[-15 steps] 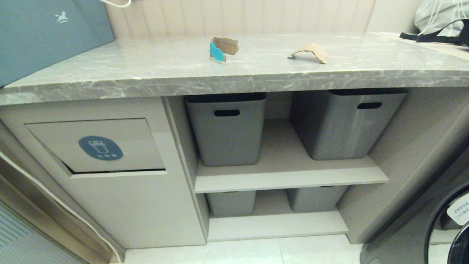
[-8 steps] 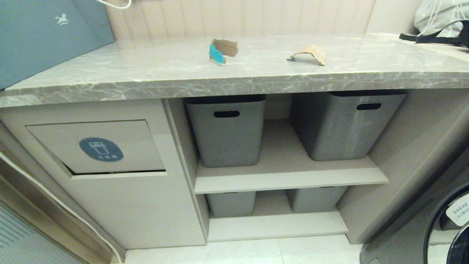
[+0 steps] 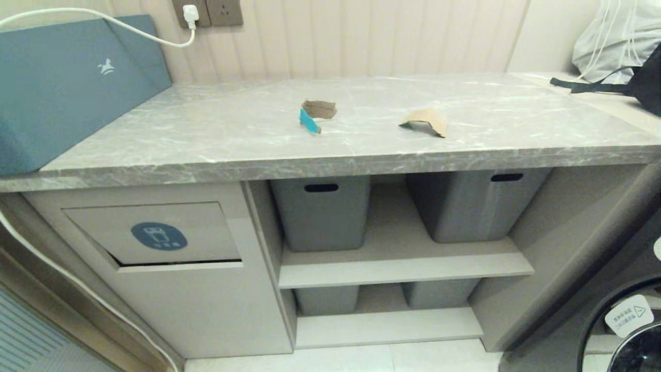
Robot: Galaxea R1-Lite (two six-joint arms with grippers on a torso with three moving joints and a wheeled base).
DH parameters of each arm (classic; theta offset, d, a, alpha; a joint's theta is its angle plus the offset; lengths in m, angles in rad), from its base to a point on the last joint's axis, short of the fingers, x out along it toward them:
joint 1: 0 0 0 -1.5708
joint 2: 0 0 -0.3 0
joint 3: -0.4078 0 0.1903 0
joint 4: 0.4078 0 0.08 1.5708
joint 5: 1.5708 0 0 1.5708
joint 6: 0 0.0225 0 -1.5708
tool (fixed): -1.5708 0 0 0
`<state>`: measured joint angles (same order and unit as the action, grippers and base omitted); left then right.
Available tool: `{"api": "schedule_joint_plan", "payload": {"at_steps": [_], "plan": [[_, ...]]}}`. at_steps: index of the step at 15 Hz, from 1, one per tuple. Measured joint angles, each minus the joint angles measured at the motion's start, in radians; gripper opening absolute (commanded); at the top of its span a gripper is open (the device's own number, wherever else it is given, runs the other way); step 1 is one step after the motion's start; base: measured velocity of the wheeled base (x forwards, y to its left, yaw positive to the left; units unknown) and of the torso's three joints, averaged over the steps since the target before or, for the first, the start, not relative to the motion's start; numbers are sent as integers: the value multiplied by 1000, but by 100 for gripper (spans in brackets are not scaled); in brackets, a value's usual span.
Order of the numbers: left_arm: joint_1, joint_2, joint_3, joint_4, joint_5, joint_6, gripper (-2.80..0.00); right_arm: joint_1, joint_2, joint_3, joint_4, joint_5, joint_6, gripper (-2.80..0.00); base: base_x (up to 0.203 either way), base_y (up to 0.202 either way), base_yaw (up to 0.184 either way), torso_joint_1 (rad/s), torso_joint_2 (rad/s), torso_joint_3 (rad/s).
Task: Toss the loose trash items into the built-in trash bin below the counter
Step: Pick up the garbage
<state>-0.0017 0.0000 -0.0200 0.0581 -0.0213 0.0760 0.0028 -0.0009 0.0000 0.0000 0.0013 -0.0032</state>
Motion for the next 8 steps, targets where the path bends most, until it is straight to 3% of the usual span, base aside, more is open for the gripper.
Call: {"api": "schedule_joint_plan", "payload": {"at_steps": [8], "plan": [[0, 0, -1, 0, -1, 0, -280, 0, 0, 0, 0, 0, 0, -280, 0, 0, 0, 204, -484, -278]]}}
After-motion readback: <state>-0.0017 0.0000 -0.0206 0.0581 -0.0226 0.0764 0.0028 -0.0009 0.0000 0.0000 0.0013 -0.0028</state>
